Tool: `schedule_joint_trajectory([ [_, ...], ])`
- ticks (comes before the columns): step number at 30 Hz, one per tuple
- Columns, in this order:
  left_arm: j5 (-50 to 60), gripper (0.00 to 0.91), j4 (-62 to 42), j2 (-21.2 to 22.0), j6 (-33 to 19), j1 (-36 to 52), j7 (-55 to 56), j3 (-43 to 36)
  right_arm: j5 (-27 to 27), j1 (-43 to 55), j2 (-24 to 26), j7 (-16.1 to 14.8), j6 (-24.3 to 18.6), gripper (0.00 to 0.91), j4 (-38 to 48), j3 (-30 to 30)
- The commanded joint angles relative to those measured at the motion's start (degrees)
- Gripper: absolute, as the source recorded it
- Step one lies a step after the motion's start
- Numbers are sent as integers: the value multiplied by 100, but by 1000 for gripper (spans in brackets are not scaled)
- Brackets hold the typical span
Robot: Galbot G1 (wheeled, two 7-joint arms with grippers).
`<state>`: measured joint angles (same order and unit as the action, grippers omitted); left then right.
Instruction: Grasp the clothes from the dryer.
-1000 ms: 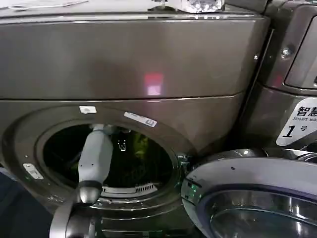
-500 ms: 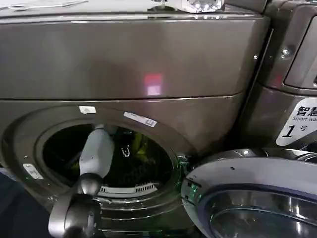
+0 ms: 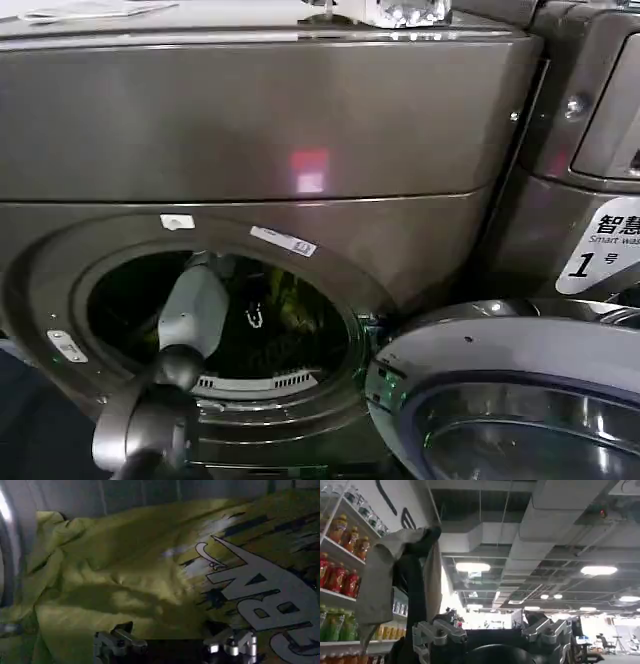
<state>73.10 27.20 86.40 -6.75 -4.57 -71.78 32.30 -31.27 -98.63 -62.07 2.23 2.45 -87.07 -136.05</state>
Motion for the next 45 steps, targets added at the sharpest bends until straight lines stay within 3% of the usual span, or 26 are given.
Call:
schedule_joint_trajectory([
  [1, -82, 907, -234, -19, 31, -78, -32, 9, -9, -11, -15, -1, -1, 907, -27, 12],
  [2, -118, 626, -203, -22, 34, -108, -45, 4, -10, -13, -15, 0, 0, 907, -28, 13],
  [3, -134, 466, -177, -24, 24, -130, -57, 2, -11, -14, -16, 1, 0, 907, -34, 13],
  [4, -146, 148, -131, -27, 21, -152, -76, -7, -12, -13, -19, 1, 1, 907, -37, 15],
  [6, -195, 46, -76, -27, 12, -171, -110, -9, -13, -11, -27, 2, -1, 907, -47, 21],
  [13, -243, 0, -30, -41, 35, -139, -163, 29, -16, -11, -36, 12, -2, 907, -49, 22],
  [27, -355, 0, 65, -50, 96, -179, -20, 36, -19, 17, -24, 13, 8, 907, -82, 69],
  [34, -915, 0, 607, -63, 128, -466, 570, 98, -158, 51, -33, -4, 154, 907, -146, 66],
  [36, -1521, 0, 989, -60, 157, -633, 879, 74, -136, 39, -66, -16, 180, 907, -202, 91],
  [41, -2675, 0, 1447, 62, 594, -757, 3486, -130, -101, 24, -77, -28, 402, 907, -334, 87],
  [45, -3723, 0, 1897, 189, 1434, -858, 4956, -166, 17, 25, -82, -27, 416, 907, -356, 102],
])
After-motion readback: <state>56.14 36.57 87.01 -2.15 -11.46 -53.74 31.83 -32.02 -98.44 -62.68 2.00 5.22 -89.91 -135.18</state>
